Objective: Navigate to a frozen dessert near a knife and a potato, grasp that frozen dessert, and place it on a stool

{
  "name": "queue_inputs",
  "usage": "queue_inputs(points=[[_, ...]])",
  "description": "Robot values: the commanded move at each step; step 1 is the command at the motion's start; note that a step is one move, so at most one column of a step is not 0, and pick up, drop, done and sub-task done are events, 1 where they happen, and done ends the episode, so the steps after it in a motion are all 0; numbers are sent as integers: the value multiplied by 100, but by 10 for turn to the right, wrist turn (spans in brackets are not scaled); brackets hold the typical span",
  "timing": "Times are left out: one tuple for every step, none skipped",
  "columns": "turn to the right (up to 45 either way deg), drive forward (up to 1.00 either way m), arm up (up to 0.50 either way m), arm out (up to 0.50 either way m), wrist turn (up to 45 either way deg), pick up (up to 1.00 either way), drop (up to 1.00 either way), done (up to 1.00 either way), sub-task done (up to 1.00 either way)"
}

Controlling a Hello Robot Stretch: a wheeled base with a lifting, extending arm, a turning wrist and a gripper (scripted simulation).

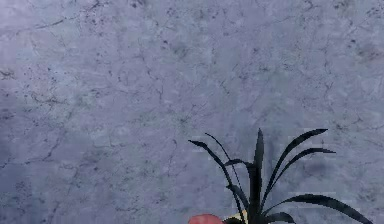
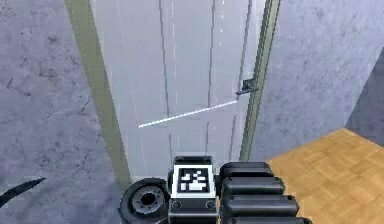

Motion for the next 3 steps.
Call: queue_inputs(points=[[0,40,0,0,0,0,0,0,0],[300,0,0,0,0,0,0,0,0],[-330,0,0,0,0,0,0,0,0]])
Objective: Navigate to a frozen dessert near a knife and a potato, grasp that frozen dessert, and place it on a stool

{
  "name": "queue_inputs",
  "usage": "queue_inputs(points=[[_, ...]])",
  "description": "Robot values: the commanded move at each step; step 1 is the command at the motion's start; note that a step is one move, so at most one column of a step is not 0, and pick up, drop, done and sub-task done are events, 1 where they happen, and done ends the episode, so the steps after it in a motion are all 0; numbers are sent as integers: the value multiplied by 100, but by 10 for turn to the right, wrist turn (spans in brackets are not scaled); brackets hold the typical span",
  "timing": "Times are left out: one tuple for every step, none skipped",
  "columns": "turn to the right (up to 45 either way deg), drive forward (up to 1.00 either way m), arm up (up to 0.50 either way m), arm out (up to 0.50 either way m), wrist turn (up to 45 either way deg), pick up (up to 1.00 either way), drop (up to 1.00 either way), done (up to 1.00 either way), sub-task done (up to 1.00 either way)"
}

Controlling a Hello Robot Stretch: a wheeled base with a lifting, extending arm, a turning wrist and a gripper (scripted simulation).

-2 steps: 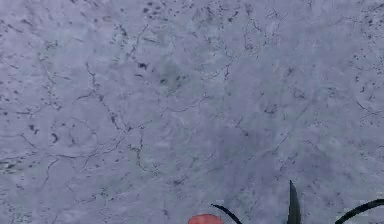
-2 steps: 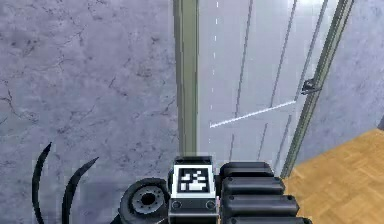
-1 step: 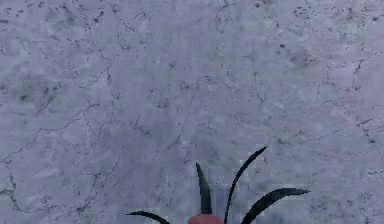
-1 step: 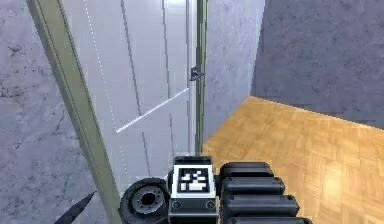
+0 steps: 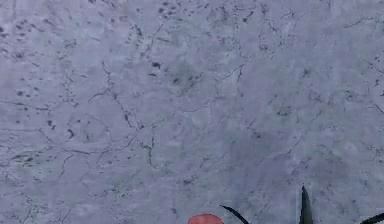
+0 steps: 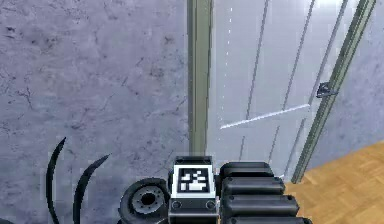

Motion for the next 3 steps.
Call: queue_inputs(points=[[360,0,0,0,0,0,0,0,0],[-390,0,0,0,0,0,0,0,0],[450,0,0,0,0,0,0,0,0]])
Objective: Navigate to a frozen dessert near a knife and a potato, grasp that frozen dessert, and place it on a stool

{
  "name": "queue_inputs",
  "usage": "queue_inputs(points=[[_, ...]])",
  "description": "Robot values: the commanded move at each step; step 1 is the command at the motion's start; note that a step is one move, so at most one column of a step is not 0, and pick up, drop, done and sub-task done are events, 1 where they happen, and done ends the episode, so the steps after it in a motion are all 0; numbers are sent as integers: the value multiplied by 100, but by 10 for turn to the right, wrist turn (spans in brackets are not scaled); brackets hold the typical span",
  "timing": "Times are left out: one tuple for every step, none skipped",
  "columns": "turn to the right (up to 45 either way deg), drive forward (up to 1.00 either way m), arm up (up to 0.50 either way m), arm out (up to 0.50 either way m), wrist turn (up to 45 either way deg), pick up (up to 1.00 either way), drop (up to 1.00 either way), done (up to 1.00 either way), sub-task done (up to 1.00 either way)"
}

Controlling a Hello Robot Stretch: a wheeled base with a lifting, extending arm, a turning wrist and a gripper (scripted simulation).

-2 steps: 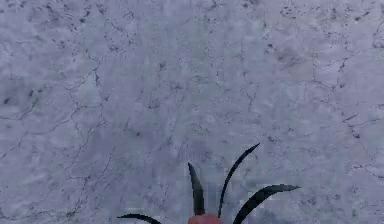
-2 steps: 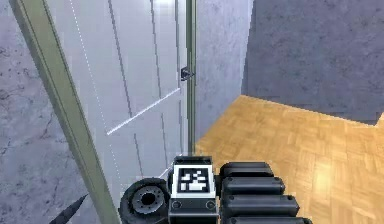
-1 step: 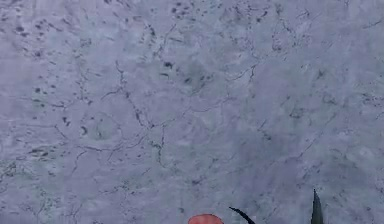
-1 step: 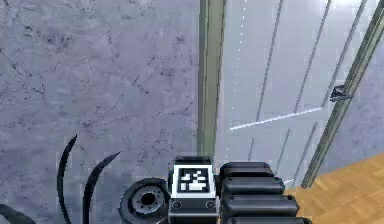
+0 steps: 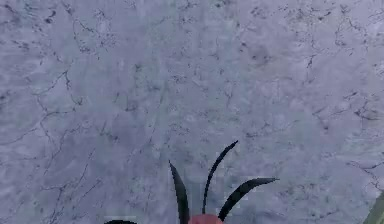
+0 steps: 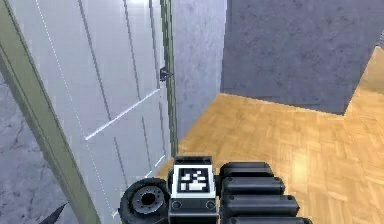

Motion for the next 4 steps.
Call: queue_inputs(points=[[450,0,0,0,0,0,0,0,0],[390,0,0,0,0,0,0,0,0],[0,10,0,0,0,0,0,0,0],[450,0,0,0,0,0,0,0,0]])
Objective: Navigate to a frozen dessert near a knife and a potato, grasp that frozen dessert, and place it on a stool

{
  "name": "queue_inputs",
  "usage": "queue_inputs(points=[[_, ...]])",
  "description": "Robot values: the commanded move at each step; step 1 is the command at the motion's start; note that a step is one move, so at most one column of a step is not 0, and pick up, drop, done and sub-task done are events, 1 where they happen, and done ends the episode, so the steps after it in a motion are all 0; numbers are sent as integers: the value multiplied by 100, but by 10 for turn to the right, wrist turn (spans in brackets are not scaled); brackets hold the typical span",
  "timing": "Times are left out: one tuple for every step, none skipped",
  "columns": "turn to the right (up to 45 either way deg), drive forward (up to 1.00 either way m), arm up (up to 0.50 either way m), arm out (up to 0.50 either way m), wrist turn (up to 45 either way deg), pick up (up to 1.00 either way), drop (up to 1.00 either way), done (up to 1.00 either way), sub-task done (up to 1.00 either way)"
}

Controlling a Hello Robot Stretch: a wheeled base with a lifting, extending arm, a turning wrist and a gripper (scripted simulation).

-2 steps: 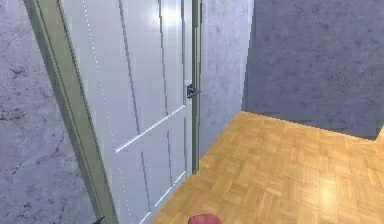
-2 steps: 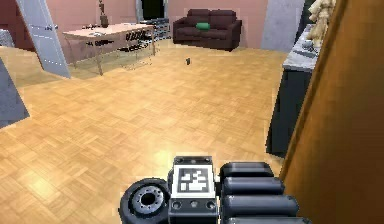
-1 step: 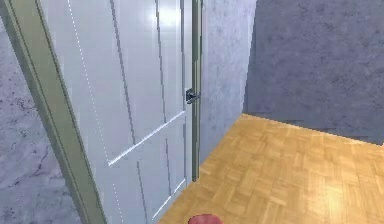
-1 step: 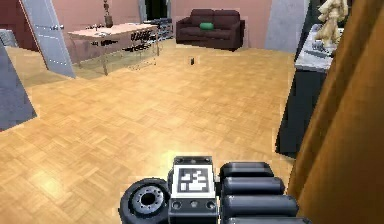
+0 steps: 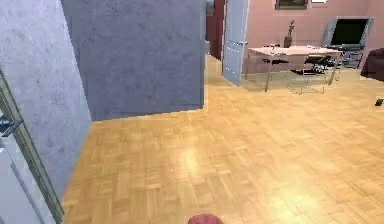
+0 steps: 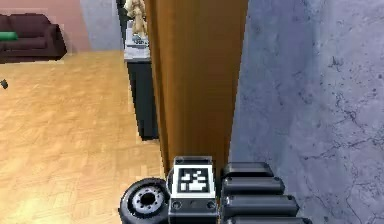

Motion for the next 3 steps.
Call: queue_inputs(points=[[450,0,0,0,0,0,0,0,0],[210,0,0,0,0,0,0,0,0],[0,0,0,16,0,0,0,0,0]])
